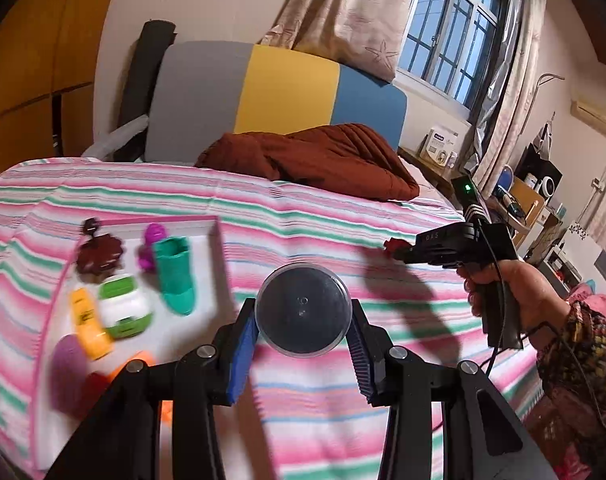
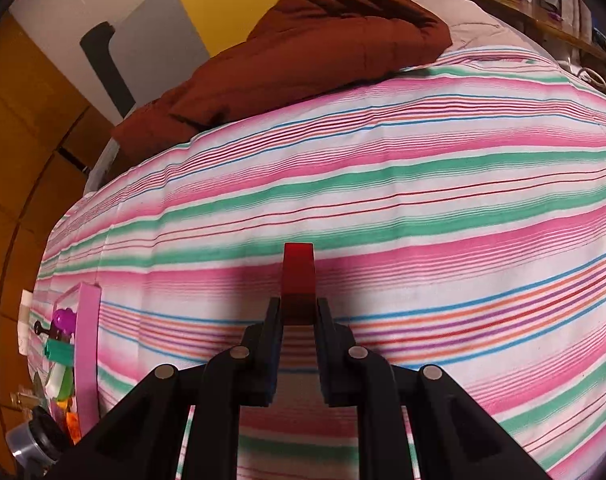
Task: Organize rigid objects
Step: 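Carry the jar into the tray and open the left gripper while the right gripper holds the red block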
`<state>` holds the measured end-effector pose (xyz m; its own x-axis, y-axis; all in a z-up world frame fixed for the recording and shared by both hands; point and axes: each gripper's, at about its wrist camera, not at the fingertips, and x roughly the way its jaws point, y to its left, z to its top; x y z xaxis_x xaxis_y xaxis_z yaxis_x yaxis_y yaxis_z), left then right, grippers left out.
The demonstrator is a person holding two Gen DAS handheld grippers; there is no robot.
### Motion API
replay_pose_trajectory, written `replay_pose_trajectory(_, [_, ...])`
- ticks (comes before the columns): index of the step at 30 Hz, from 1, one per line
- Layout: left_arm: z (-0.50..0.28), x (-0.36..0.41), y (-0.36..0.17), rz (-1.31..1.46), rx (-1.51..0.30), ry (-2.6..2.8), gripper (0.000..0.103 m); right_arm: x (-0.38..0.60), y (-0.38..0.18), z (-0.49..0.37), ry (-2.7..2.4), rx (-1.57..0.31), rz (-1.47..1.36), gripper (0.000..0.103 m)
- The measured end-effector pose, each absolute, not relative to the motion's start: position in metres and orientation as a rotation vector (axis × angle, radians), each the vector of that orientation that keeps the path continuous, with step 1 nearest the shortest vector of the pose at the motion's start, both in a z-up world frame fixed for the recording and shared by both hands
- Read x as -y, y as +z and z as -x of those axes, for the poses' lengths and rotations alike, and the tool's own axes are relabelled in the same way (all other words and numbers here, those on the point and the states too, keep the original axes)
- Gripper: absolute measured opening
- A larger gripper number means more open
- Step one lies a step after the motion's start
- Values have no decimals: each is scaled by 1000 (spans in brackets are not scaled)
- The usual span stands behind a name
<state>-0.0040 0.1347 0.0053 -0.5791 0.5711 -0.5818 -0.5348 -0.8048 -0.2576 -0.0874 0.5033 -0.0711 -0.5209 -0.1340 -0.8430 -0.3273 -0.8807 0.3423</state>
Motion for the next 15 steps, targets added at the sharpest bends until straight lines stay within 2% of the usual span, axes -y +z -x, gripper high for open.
replay_pose_trajectory(9, [-18,-60,7,965,71,2412,43,-478,-59,86,2654,-666,1460,14])
replay_pose_trajectory(15, [-26,-35,-3,1054,7,2432,43,-449,-42,81,2808,-630,1423,14])
